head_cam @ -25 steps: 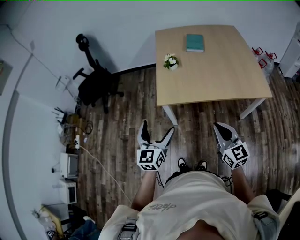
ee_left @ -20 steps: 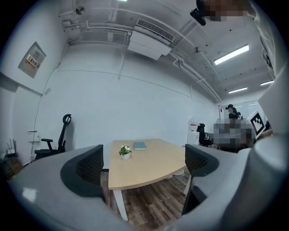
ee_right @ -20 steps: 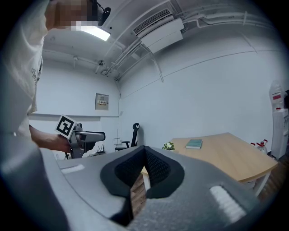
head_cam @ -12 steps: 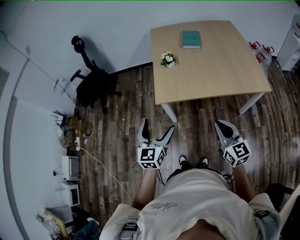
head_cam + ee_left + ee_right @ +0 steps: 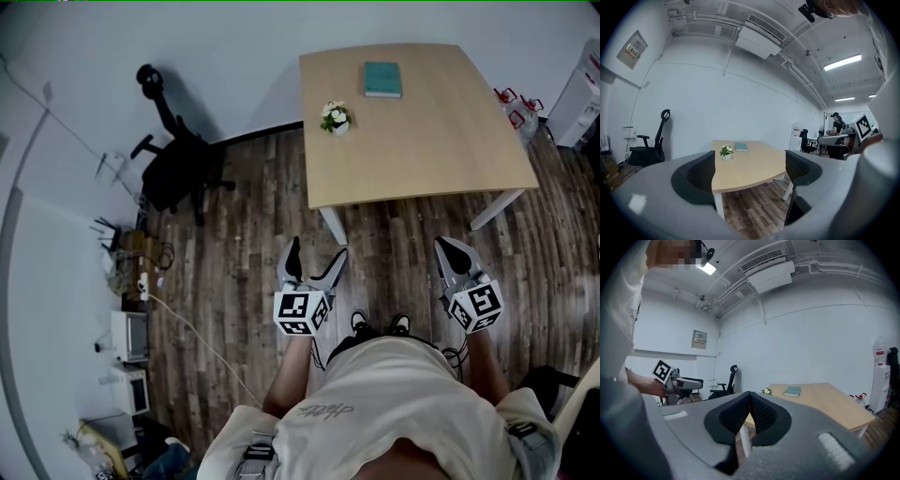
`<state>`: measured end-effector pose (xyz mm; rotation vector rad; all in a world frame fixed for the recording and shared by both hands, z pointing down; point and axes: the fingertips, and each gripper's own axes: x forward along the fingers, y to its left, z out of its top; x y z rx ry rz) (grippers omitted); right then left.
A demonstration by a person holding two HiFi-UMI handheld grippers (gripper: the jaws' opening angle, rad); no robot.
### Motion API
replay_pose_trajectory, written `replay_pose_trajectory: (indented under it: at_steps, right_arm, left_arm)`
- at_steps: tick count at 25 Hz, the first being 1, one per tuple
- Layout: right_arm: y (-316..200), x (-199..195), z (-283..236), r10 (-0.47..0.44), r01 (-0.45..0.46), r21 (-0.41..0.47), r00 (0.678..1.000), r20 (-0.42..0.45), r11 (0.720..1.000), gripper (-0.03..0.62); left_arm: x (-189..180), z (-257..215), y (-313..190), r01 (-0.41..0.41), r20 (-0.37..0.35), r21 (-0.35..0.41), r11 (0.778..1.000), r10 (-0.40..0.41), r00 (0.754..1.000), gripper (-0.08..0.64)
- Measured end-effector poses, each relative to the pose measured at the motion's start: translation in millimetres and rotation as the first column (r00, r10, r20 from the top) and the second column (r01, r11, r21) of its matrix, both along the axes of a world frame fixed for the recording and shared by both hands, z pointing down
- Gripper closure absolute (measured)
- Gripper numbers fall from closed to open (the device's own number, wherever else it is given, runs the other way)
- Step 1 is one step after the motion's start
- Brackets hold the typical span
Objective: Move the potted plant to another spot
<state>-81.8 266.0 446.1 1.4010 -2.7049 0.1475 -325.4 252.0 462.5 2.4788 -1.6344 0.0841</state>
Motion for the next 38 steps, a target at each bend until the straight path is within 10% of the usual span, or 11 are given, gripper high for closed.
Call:
replay_pose_trajectory:
  at_steps: [19, 38]
  right_arm:
    - [-27, -40, -23, 0.098, -0.099, 0.014, 0.995, 0.016, 0.995, 0.589]
    - [-114, -38, -23, -0.012, 0.011, 0.042, 1.0, 0.027, 0.999, 0.589]
  left_arm:
    - [-35, 17, -39, -0.127, -0.037, -0.004, 0.992, 0.127, 0.991, 0.077]
    - [-21, -6, -117, -0.095, 0.051, 0.005, 0.995, 0.094, 0.994, 0.102]
